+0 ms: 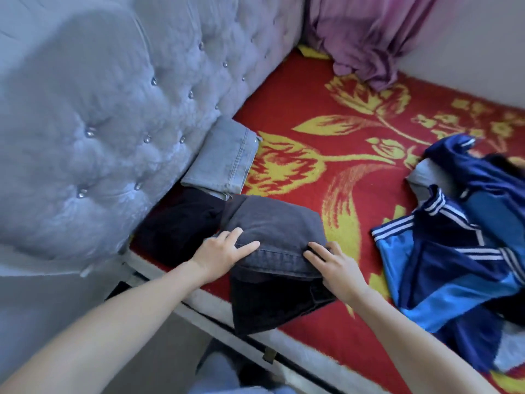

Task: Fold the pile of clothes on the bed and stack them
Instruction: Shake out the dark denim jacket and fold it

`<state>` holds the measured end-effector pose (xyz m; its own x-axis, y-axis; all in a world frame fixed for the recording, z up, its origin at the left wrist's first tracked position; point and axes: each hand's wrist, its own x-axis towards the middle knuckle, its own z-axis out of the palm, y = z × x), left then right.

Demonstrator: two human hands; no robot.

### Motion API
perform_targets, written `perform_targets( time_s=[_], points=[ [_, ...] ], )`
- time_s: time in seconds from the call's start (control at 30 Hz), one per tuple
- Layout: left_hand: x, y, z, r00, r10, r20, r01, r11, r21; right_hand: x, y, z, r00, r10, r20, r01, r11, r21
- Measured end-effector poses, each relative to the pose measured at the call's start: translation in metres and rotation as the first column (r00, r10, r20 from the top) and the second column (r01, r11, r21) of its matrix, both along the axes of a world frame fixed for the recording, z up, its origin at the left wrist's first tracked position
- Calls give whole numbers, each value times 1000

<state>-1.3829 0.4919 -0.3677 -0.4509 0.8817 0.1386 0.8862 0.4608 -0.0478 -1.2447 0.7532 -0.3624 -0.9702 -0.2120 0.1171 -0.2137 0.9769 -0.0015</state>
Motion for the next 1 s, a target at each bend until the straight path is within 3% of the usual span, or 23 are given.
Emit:
perform_targets(
  time_s=[0.27, 0.6, 0.73, 0.87, 1.0],
  points=[
    [-38, 3, 92, 985, 174, 21, -171, 980, -101, -76, 16, 89, 995, 100, -30, -97, 993, 68],
    [-66, -21, 73, 907, 371, 200, -374, 927, -24, -167, -2, 103, 966, 260, -14, -255, 956, 143],
    [-65, -13, 36, 848, 437, 300, -434, 897, -81, -174, 3, 59, 988, 155, -29, -153, 987, 43],
    [-41, 25, 15, 740, 515, 432, -435, 857, -276, -158, 26, 19, 998, -38, 41, 40, 998, -40],
    [2, 85, -6, 617, 483, 621, -416, 870, -263, -130, 64, 8, 963, -240, 122, 244, 970, -17]
  ],
)
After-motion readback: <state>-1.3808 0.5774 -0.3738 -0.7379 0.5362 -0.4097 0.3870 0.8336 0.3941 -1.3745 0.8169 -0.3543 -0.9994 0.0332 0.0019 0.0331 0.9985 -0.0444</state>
